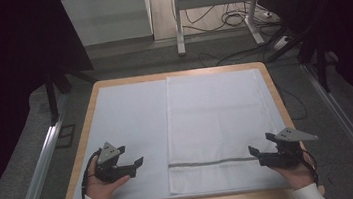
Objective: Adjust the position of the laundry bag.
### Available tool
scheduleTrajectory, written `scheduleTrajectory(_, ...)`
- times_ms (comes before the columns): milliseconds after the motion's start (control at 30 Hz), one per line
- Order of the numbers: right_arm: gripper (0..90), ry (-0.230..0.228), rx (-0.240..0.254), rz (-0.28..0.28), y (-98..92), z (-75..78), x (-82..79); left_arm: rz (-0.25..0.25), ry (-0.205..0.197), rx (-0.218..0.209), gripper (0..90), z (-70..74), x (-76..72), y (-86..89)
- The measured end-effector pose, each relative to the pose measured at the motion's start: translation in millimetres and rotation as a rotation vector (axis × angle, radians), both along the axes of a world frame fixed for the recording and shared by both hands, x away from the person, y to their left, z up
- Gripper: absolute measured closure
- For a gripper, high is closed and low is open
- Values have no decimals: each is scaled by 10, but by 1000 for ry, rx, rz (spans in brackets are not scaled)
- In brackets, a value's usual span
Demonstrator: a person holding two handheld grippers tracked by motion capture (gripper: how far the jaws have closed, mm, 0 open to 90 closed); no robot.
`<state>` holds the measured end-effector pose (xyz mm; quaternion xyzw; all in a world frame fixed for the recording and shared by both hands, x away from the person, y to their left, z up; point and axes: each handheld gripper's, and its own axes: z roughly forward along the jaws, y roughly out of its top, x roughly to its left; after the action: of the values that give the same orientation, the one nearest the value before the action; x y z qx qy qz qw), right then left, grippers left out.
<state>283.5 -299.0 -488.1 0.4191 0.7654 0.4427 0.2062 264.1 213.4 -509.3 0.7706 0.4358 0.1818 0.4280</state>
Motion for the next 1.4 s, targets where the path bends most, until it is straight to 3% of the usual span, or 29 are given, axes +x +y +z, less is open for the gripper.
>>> scheduleTrajectory(100, 165, 11, 7, 2, -2, -15, -4, 0, 4, -3, 199, 4, -8, -19)
scheduleTrajectory(300, 169, -5, -27, -9, 25, 31, -82, -10, 34, 30, 195, -36, -13, -78)
scheduleTrajectory(367, 169, -5, -34, -10, 26, 33, -105, 6, 48, 16, 192, -24, -23, -60)
scheduleTrajectory(567, 174, 9, -33, -32, -38, 4, -77, 24, 36, 12, 187, -26, 10, -35)
scheduleTrajectory(800, 176, 6, -30, -33, -41, 17, -83, 28, 80, -8, 188, -2, 32, -70)
scheduleTrajectory(967, 177, 14, -17, -37, -44, 9, -78, 10, 126, -30, 211, 70, 46, -218)
scheduleTrajectory(1033, 178, 11, -17, -40, -46, 16, -79, -14, 142, -31, 215, 83, 91, -367)
scheduleTrajectory(1167, 179, 4, -29, -39, -42, 20, -83, -44, 175, -43, 225, 72, 139, -524)
scheduleTrajectory(1400, 180, 4, -24, -49, -61, 18, -79, -53, 227, -50, 239, 8, 196, -707)
